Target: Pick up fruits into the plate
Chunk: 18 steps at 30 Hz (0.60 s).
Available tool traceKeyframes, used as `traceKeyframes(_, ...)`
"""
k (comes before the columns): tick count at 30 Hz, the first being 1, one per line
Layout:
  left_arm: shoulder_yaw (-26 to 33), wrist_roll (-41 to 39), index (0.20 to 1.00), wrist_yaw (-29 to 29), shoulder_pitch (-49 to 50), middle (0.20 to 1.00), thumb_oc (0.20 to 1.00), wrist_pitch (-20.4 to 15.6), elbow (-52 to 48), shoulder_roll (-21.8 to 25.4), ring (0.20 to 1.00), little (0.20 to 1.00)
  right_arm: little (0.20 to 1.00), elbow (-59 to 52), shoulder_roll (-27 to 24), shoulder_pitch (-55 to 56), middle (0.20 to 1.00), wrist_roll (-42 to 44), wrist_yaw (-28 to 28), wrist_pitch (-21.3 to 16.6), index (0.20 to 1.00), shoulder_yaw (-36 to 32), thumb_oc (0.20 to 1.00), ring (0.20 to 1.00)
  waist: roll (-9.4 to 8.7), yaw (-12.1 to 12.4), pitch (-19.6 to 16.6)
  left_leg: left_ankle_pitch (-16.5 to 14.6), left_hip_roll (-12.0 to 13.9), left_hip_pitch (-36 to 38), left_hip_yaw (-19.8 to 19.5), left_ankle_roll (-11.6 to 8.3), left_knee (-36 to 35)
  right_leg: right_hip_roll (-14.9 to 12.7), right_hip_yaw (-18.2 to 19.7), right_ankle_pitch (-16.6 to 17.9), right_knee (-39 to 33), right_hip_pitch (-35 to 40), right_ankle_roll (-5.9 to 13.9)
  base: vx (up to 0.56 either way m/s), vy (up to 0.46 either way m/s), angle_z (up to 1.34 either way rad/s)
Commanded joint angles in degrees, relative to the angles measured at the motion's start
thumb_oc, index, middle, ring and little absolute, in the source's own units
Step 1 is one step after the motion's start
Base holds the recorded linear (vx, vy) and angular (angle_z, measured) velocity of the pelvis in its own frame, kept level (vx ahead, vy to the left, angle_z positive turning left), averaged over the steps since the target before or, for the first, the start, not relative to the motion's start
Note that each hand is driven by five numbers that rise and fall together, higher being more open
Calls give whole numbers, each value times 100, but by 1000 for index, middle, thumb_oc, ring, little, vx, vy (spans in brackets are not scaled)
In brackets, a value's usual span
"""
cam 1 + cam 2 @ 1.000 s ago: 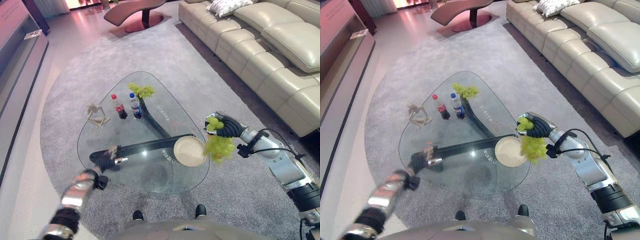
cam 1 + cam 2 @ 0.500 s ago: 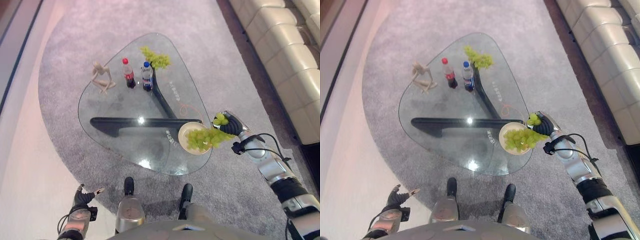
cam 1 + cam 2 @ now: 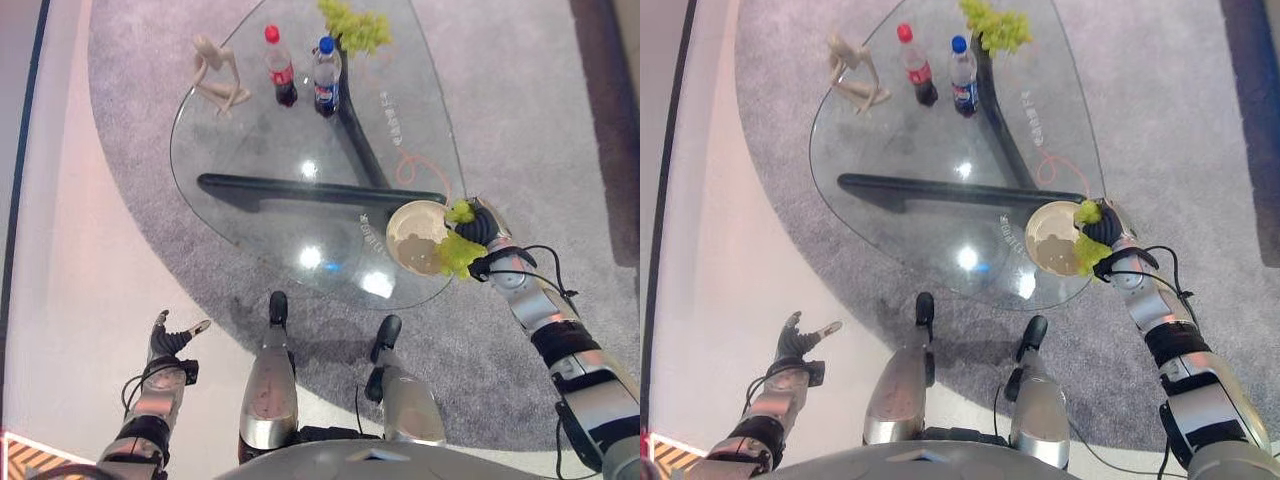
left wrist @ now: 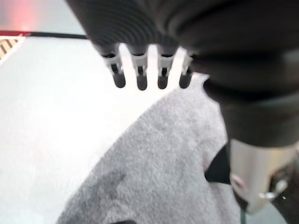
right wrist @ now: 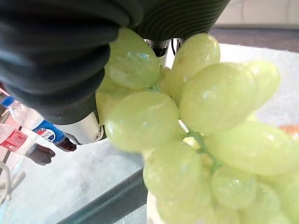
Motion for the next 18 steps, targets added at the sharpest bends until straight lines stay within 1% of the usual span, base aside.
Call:
traceKeyframes(1, -258, -194, 1000, 263, 28, 1000, 1000, -178, 21, 233, 1000, 1000, 200, 140, -432, -481, 200, 220, -510, -226, 200, 158, 200, 200, 14, 121, 47, -745, -693, -567, -65, 370, 735, -64, 49, -816, 1468, -734, -105, -60, 13, 4)
traceKeyframes(3, -363, -245, 1000, 290, 116, 1000, 1000, -200, -29, 210, 1000, 1000, 200, 314, -509, -667, 200, 304, -664, -207, 200, 124, 200, 200, 134, 180, 67, -724, -793, -905, -112, 407, 864, -71, 26, -843, 1673, -1093, -129, -39, 17, 6)
traceKeyframes(5, -412, -270, 1000, 305, 165, 1000, 1000, -236, -60, 216, 1000, 1000, 200, 369, -548, -775, 200, 273, -741, -141, 200, 135, 200, 200, 185, 214, 67, -709, -855, -1147, -137, 434, 937, -92, 20, -848, 1797, -1360, -122, -30, -2, 10)
traceKeyframes(7, -456, -320, 1000, 274, 190, 1000, 1000, -249, -97, 225, 1000, 1000, 200, 481, -622, -903, 200, 371, -726, -46, 200, 144, 200, 200, 234, 252, 67, -690, -900, -1379, -147, 465, 996, -134, -7, -862, 1951, -1642, -113, -26, -6, 13)
traceKeyframes(8, -493, -295, 1000, 305, 217, 1000, 1000, -267, -132, 219, 1000, 1000, 200, 568, -641, -963, 200, 420, -637, 84, 200, 155, 200, 200, 254, 275, 67, -706, -920, -1485, -146, 478, 1044, -177, -16, -899, 2075, -1791, -106, -16, -4, 11)
traceKeyframes(11, -640, -259, 1000, 348, 222, 1000, 1000, -361, -217, 184, 1000, 1000, 200, 1129, -689, -1217, 200, 546, -245, 238, 200, 213, 200, 200, 344, 353, 67, -666, -979, -1766, -159, 511, 1101, -248, -47, -909, 2263, -2136, -108, -21, 9, 10)
traceKeyframes(12, -693, -293, 1000, 345, 224, 1000, 1000, -355, -266, 178, 1000, 1000, 200, 1320, -696, -1275, 200, 583, -12, 351, 200, 240, 200, 200, 376, 377, 67, -656, -1002, -1826, -179, 520, 1112, -258, -45, -909, 2290, -2202, -110, -17, 5, 12)
traceKeyframes(13, -743, -289, 1000, 334, 214, 1000, 1000, -349, -315, 189, 1000, 1000, 200, 1554, -690, -1374, 200, 550, 303, 570, 200, 302, 200, 200, 407, 406, 67, -643, -1023, -1894, -194, 524, 1134, -269, -50, -903, 2305, -2267, -119, -15, -5, 14)
traceKeyframes(14, -771, -283, 1000, 336, 204, 1000, 1000, -345, -341, 196, 1000, 1000, 200, 1725, -679, -1423, 200, 550, 499, 744, 200, 365, 200, 200, 424, 426, 67, -633, -1021, -1919, -196, 524, 1130, -280, -60, -896, 2313, -2302, -121, -6, -18, 10)
traceKeyframes(15, -810, -289, 1000, 327, 167, 1000, 1000, -326, -362, 209, 1000, 1000, 200, 1992, -652, -1446, 200, 560, 722, 822, 200, 456, 200, 200, 438, 449, 67, -623, -1018, -1934, -203, 525, 1124, -296, -79, -887, 2308, -2314, -123, 10, -27, 9)
traceKeyframes(17, -843, -261, 1000, 289, 112, 1000, 1000, -332, -366, 235, 1000, 1000, 200, 2302, -593, -1475, 200, 553, 947, 984, 200, 524, 200, 200, 444, 475, 67, -629, -1017, -1935, -220, 522, 1142, -319, -107, -883, 2316, -2310, -125, 21, -31, 6)
traceKeyframes(18, -852, -264, 1000, 241, 77, 1000, 1000, -315, -387, 256, 1000, 1000, 200, 2494, -546, -1496, 200, 565, 1081, 1168, 200, 545, 200, 200, 448, 493, 67, -636, -1014, -1926, -229, 527, 1150, -330, -120, -886, 2327, -2302, -126, 18, -36, 6)
